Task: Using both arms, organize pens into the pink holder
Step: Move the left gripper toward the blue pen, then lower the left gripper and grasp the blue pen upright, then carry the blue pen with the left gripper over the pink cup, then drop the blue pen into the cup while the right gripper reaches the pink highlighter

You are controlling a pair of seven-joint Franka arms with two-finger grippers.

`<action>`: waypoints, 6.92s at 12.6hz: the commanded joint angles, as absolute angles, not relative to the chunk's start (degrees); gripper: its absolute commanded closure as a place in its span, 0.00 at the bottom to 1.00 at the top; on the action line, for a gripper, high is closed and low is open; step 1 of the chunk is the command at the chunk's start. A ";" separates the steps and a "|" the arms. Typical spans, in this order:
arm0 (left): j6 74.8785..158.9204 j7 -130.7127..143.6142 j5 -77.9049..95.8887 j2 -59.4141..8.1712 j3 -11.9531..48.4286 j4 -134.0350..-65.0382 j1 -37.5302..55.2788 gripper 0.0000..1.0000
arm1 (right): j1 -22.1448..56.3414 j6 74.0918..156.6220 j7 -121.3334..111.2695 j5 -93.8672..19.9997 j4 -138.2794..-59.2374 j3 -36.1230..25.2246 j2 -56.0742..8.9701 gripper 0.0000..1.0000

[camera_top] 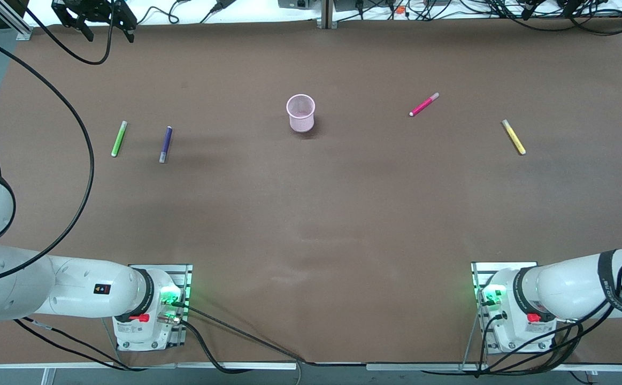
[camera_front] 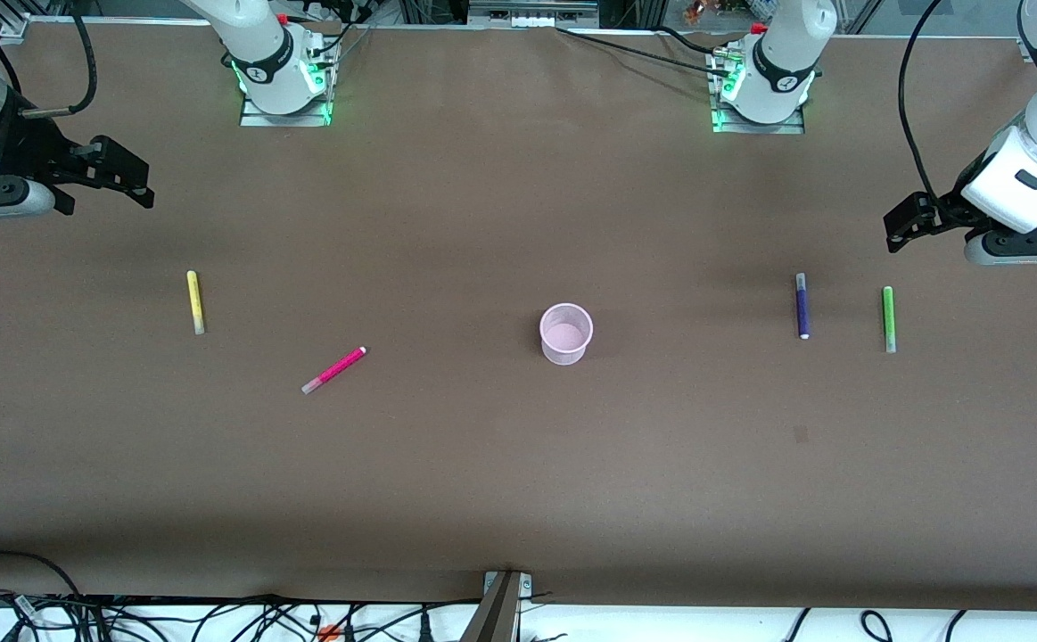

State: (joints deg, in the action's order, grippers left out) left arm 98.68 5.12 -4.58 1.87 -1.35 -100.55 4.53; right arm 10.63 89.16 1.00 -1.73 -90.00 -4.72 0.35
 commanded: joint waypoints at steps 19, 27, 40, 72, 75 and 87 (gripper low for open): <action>98.04 4.40 -4.04 -24.94 -0.97 -94.64 -0.17 0.00 | 11.08 90.09 1.05 -1.67 -89.38 -4.39 0.26 0.00; 135.16 -7.73 -3.96 -23.99 -0.62 -120.66 -0.53 0.00 | 11.08 92.02 1.05 -1.85 -89.30 -4.39 -0.18 0.00; 135.71 -9.67 -3.96 -24.80 -0.53 -120.51 -0.35 1.00 | 11.07 91.94 0.97 -2.99 -89.30 -4.48 -0.44 0.00; 136.86 -70.49 41.05 -32.19 13.80 -95.27 17.58 0.00 | 11.08 96.24 0.88 -2.11 -89.12 -4.57 -2.02 0.00; 131.07 -69.61 40.69 -29.53 13.01 -94.93 14.08 0.00 | 10.81 96.59 0.53 -2.20 -89.21 -4.66 -3.69 0.00; 79.65 -35.26 1.01 -24.35 11.95 -72.62 1.14 0.00 | 14.23 107.64 22.62 -13.25 -92.46 -4.31 -24.23 0.01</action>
State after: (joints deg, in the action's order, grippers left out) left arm 84.17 -39.26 8.23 -24.99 11.81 -76.99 0.94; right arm 13.44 104.13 15.20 -10.21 -92.31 -4.29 -20.18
